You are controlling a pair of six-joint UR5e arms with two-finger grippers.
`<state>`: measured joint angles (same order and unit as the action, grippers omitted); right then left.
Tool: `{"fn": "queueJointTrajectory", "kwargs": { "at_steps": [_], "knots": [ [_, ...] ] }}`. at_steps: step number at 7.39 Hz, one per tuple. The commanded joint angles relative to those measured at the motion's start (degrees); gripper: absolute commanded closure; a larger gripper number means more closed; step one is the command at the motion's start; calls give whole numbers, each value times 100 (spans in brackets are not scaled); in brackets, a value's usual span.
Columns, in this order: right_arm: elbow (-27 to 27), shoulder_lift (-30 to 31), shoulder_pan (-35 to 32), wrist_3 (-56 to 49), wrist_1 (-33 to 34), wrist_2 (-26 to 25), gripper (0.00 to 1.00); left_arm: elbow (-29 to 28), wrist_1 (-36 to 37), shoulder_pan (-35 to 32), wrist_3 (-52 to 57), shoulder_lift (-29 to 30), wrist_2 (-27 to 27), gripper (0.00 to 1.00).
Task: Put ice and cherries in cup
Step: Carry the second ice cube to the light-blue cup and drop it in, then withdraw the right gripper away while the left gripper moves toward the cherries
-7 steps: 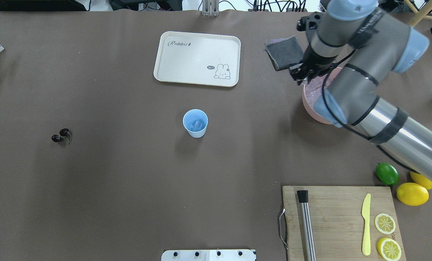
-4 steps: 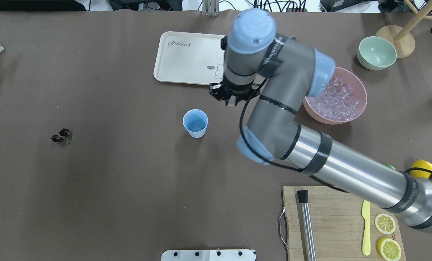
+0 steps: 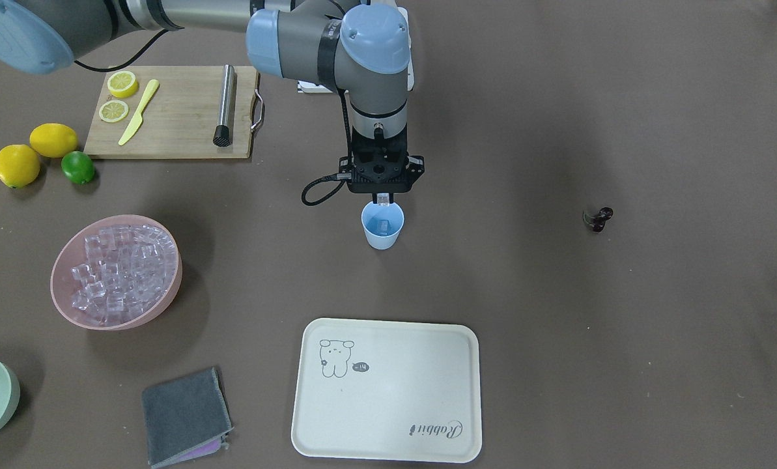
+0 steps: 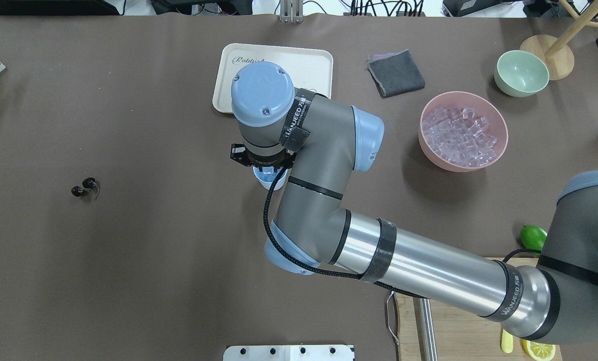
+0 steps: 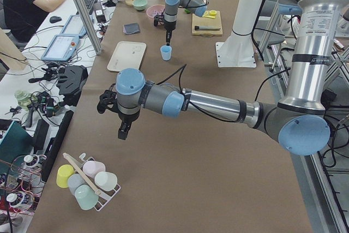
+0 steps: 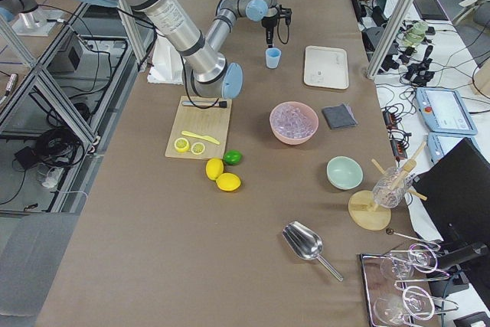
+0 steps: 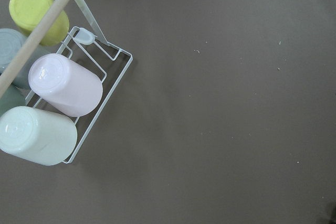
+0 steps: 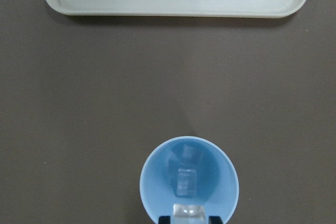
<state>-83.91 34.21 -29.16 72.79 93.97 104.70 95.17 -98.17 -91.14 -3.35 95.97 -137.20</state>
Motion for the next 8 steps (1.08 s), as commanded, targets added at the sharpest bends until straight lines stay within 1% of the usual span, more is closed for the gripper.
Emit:
{"fn": "queueJointTrajectory", "kwargs": {
  "at_steps": [1, 2, 3, 4, 5, 6, 7, 8],
  "knots": [
    [32, -2, 7, -28, -1, -124, 29, -16, 0, 0, 1, 9, 0, 2],
    [-11, -2, -19, -37, -10, -125, 3, -16, 0, 0, -8, 9, 0, 2],
    [-98, 42, -194, -124, 7, -47, 2, -8, 0, 0, 1, 18, 0, 2],
    [-439, 494, -517, -577, -1, 111, 1, 27, 0, 0, -8, 27, 0, 2],
    [-877, 1212, -1190, -1330, -1, 695, 1, 80, 8, 44, -330, 131, 0, 2],
    [-1151, 1890, -2102, -2416, -1, 1380, 1, 176, -44, 305, -916, 350, 9, 2],
    [-1128, 2436, -2955, -3524, -1, 1917, 1, 151, -44, 751, -1365, 596, 17, 2],
    [-1180, 2920, -3642, -4509, -10, 2201, 1, 81, -44, 1191, -1848, 990, 78, 2]
  ]
}}
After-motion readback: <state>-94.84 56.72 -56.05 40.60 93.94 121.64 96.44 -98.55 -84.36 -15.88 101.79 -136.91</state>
